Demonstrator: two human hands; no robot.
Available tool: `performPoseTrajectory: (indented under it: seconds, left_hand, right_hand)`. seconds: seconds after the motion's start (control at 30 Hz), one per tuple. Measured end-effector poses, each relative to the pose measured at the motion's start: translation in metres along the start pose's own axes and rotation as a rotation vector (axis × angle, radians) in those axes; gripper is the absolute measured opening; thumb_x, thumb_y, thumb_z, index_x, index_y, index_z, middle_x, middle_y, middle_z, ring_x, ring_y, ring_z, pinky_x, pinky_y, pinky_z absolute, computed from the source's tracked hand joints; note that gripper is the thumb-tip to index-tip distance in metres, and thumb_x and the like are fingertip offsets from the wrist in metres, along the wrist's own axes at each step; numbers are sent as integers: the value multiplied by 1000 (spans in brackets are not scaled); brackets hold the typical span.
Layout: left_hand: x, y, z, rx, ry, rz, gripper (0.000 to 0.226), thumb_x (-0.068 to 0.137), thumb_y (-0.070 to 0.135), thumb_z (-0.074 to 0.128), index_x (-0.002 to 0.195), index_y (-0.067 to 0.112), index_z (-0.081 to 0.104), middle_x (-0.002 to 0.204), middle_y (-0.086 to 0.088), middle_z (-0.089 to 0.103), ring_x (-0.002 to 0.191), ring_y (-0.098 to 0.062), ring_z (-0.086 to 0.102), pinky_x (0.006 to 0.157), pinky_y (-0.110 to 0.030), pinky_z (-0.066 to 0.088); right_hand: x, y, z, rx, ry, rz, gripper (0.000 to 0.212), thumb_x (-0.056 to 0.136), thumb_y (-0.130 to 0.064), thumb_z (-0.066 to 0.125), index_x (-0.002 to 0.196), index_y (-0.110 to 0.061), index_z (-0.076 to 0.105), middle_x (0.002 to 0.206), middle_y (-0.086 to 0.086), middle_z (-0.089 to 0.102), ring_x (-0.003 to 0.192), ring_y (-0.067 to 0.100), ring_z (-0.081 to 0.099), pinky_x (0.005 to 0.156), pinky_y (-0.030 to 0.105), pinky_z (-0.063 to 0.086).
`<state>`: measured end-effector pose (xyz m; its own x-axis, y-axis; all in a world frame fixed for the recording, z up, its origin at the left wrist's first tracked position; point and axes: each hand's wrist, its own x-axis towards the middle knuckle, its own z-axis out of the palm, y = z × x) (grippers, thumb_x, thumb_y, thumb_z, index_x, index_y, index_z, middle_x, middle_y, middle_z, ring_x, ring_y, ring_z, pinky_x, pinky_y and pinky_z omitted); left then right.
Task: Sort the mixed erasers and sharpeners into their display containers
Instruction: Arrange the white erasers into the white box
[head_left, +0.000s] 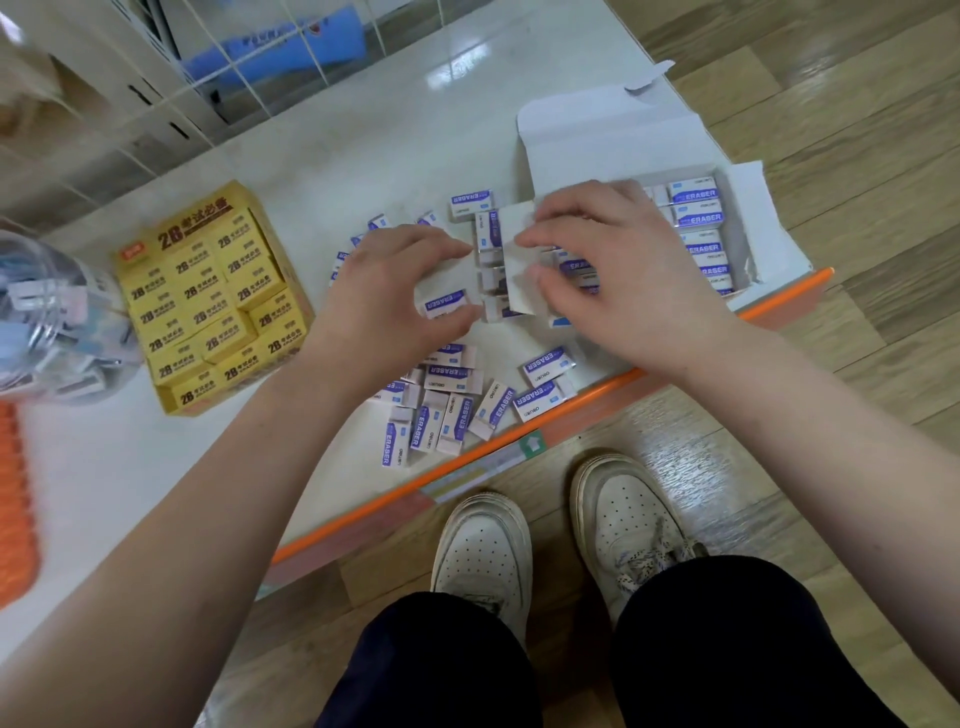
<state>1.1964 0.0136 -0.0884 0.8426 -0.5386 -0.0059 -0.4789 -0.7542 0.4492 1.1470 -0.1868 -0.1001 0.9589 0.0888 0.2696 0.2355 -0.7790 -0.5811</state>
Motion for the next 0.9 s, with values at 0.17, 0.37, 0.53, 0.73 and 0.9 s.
performPoseTrajectory:
  seconds: [0.17,0.37,0.53,0.73,0.9]
  left_hand:
    - [-2,-13,-4,104,-11,34,52,73,55,58,112,22,67,117,3,62,115,-21,51,105,-40,31]
    - [-8,-27,-8,135,-25,15,28,78,41,70,99,24,71,119,3,60,119,-23,48,107,-41,28]
    - [-9,-22,-4,154,-22,-4,26,81,37,68,104,27,69,126,7,54,126,-20,37,110,-35,18]
    - [-8,-21,3,137,23,-3,24,83,35,66,104,24,69,119,6,57,122,-19,41,108,-34,22]
    - [-15,-27,3,102,79,11,25,82,23,66,107,19,69,115,3,61,117,-22,46,105,-37,27]
  right_hand:
    - [5,-10,14,-73,-103,-121,40,79,-38,47,102,-15,71,108,-2,66,104,34,51,78,54,47]
    - [2,-17,26,-225,-18,-204,26,77,-26,53,87,-14,74,95,-3,69,94,35,57,75,42,43]
    - [3,-14,29,-268,-80,-167,23,70,-22,60,85,-11,74,93,4,65,98,36,55,78,45,44]
    - [4,-7,26,-233,-122,-150,31,67,-20,61,94,-9,72,96,7,65,100,38,55,82,49,46]
    - [2,-9,26,-223,-103,-118,27,66,-20,60,89,-11,71,95,5,65,102,35,54,81,43,41]
